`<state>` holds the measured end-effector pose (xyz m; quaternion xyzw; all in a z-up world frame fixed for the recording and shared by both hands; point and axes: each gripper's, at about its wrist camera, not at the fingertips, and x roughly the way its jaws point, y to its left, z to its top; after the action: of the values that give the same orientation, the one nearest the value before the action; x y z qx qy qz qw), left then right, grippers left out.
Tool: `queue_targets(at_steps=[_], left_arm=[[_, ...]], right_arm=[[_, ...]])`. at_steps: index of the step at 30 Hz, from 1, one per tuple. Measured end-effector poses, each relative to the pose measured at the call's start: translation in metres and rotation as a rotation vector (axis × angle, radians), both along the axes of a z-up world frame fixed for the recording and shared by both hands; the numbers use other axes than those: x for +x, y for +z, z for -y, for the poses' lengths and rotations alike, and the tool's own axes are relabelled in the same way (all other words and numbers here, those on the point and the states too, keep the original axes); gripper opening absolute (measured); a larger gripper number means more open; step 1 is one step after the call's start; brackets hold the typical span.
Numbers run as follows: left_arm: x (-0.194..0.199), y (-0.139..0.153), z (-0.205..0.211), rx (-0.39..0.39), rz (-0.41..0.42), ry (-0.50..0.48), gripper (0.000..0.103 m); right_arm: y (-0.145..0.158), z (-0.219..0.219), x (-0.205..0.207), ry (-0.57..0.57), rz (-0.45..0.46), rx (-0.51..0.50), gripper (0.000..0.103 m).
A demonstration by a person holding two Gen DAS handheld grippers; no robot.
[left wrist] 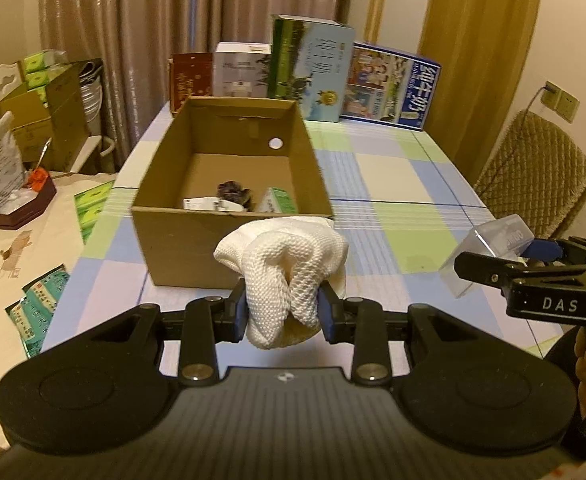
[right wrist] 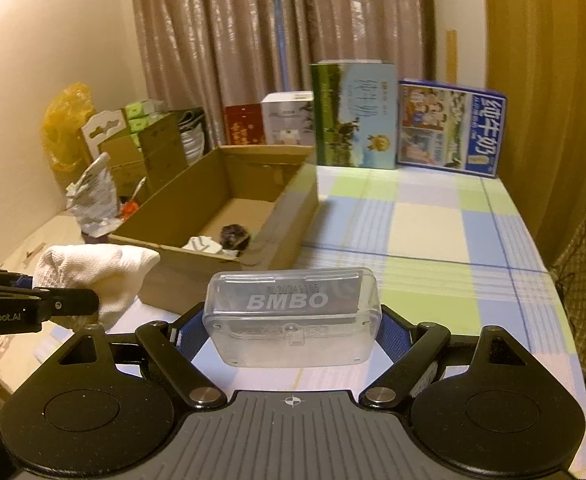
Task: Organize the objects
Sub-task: 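Carry the white mesh item and clear box over the cardboard box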
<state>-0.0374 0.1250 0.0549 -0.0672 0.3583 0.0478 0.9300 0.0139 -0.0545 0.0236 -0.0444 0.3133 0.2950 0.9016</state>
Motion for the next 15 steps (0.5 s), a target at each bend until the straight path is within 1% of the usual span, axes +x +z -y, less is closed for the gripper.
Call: queue_targets(at_steps=[5, 12, 15], left_arm=[[-0.004, 0.001, -0.011, 0.001, 0.001, 0.024, 0.029], [-0.006, 0.003, -0.018, 0.043, -0.005, 0.04, 0.029], [-0.007, 0.003, -0.021, 0.045, -0.007, 0.049, 0.029]], right_arm=[[0.0, -0.015, 0.001, 0.032, 0.006, -0.006, 0.083], [0.0, -0.033, -0.002, 0.068, 0.013, -0.011, 0.083], [-0.002, -0.038, -0.003, 0.079, 0.013, -0.013, 0.083]])
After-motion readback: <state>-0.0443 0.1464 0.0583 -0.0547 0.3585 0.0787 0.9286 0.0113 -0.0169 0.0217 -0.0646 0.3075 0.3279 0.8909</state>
